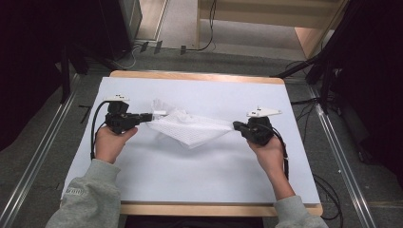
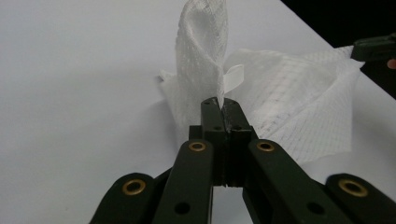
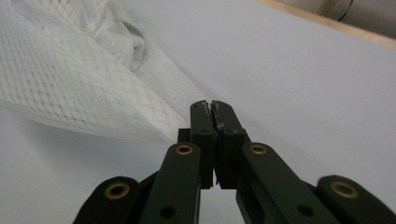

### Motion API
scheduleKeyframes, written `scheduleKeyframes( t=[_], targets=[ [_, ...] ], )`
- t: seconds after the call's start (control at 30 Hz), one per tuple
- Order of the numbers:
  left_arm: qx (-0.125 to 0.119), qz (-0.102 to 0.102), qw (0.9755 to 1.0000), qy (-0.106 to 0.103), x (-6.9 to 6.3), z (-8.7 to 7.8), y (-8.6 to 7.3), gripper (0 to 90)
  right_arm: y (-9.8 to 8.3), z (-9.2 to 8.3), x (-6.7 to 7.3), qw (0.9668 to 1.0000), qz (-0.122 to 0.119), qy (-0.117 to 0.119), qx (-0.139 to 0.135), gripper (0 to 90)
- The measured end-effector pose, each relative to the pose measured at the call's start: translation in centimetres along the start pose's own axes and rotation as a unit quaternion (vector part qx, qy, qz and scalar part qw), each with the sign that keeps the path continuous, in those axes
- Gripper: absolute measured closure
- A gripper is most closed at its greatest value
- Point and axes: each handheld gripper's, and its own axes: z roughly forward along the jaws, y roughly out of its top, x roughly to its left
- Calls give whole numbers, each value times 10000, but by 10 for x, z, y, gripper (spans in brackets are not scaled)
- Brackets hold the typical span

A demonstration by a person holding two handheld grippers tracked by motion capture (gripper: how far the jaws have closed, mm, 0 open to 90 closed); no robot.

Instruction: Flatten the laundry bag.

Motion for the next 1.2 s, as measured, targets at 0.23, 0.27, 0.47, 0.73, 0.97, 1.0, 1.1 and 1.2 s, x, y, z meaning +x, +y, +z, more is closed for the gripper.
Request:
scheduleKeyframes(
  t=[0.23, 0.27, 0.47, 0.73, 0.97, 1.0, 1.1, 1.2],
  targets=[
    [194, -50, 9997, -133, -21, -11, -23, 900, -18, -9, 5, 9995, -97, 172, 232, 894],
    [375, -29, 9992, -157, -25, -10, -31, 900, -22, -8, 5, 9992, -21, 247, 317, 893],
    [843, -58, 9963, -153, -30, -8, -48, 830, -39, 0, -3, 9956, 188, 573, 720, 771],
    [715, 55, 9974, 77, -25, -16, -52, 505, -27, 1, -9, 9958, 258, 736, 471, 628],
    [463, -11, 9989, 117, -8, -19, -22, 467, -9, 27, -9, 9950, 98, 824, 553, 631],
    [472, -12, 9989, 80, -5, -16, -18, 467, -7, 32, -9, 9948, 128, 842, 560, 632],
    [508, 1, 9987, -3, 0, -8, -10, 468, -1, 46, -12, 9937, 111, 924, 631, 636],
    [617, 49, 9981, -13, 6, 8, 0, 468, 2, 55, -15, 9935, 90, 918, 660, 641]
  ],
)
